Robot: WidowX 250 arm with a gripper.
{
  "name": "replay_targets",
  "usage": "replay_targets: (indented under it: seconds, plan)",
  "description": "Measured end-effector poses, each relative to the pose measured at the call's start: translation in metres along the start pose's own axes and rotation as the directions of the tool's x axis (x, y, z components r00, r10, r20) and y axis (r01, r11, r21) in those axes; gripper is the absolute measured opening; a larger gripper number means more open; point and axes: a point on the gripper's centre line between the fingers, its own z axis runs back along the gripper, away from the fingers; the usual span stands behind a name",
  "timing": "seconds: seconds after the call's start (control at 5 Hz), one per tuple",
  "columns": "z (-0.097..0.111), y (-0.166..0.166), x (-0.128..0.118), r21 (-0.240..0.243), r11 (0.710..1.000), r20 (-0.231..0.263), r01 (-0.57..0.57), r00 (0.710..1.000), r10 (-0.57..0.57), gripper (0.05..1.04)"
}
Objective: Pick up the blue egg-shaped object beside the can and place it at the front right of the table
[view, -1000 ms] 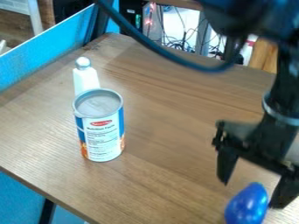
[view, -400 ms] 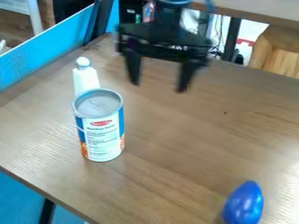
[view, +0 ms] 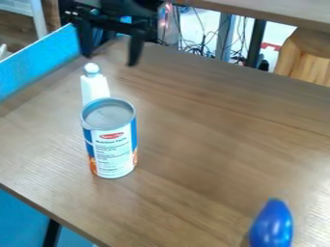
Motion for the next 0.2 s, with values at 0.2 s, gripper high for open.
replay_targets:
  seconds: [0.2]
  plan:
    - [-0.0199,0.0368,0.0291,0.019,1.000,-0.027,0.002,1.000,-0.001,1.001]
